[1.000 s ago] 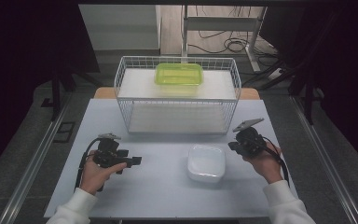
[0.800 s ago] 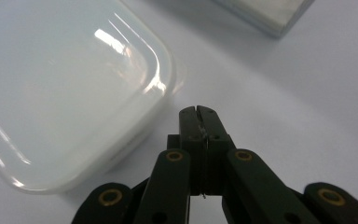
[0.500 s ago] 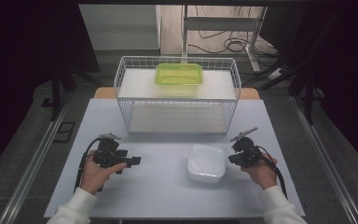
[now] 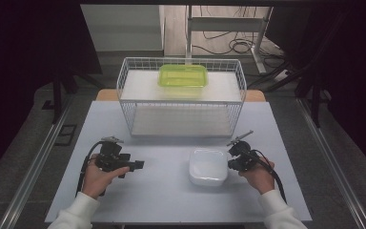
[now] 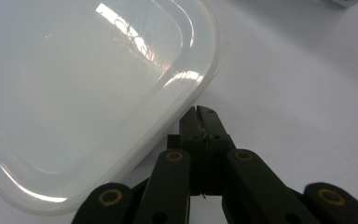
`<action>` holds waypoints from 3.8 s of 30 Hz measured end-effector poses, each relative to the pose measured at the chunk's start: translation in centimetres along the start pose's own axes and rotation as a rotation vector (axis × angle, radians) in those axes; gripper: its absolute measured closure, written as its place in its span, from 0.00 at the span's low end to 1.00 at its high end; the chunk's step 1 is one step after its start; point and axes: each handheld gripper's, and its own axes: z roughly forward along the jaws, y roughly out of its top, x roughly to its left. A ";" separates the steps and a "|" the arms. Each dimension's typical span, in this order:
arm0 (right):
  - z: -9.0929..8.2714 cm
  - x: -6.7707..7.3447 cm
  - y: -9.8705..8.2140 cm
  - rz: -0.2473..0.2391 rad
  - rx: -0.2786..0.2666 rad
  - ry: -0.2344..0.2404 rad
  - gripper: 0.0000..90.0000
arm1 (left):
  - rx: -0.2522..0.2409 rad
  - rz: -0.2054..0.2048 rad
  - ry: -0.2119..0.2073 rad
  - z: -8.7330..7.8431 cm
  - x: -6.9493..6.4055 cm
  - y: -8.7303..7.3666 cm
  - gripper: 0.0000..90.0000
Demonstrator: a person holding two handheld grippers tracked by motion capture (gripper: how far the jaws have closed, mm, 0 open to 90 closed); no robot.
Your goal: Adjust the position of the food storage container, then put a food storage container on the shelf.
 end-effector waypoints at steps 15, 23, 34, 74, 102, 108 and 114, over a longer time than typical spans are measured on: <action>1.8 4.1 2.4 -0.086 -0.020 0.075 0.99 | 0.003 -0.003 -0.006 0.1 0.0 0.0 0.28; 2.5 5.9 2.9 -0.126 -0.044 0.074 0.99 | 0.005 -0.007 -0.013 0.3 0.0 0.0 0.27; -0.3 3.6 1.0 -0.048 -0.220 0.027 0.89 | -0.021 -0.023 -0.014 0.0 -0.3 -0.1 0.26; -2.8 -0.2 -2.8 0.270 -0.427 0.225 0.26 | -0.083 -0.036 -0.075 -0.7 -1.8 0.4 0.27; -0.4 1.1 0.2 0.356 -0.378 0.389 0.41 | -0.048 -0.221 -0.250 4.0 -2.4 1.6 0.34; 0.6 1.4 0.3 0.375 -0.364 0.459 0.47 | -0.041 -0.268 -0.297 4.8 -1.9 1.4 0.42; 1.3 1.6 0.2 0.389 -0.342 0.495 0.49 | -0.044 -0.295 -0.321 5.1 -1.7 1.2 0.45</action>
